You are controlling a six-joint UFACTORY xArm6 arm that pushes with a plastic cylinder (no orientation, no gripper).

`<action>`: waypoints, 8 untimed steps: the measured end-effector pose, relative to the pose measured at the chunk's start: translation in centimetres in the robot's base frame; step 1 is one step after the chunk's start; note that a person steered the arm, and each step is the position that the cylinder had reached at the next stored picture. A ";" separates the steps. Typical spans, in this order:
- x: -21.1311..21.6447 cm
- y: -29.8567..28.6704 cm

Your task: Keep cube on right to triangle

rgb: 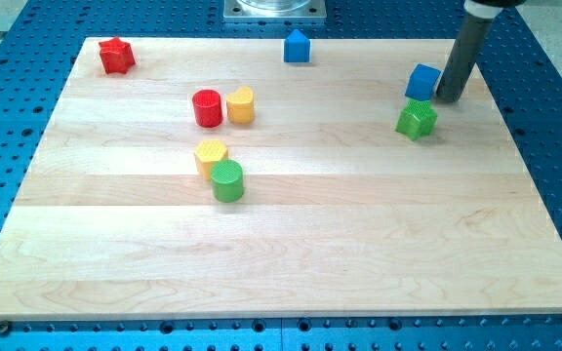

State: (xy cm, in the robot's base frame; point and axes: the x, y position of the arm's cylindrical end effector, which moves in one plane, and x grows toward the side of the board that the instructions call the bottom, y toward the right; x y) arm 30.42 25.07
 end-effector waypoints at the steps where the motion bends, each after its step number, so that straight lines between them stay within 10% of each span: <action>1: -0.2 0.1; 2: 4.0 -0.1; 8: -4.2 -9.9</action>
State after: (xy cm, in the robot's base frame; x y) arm 26.23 15.19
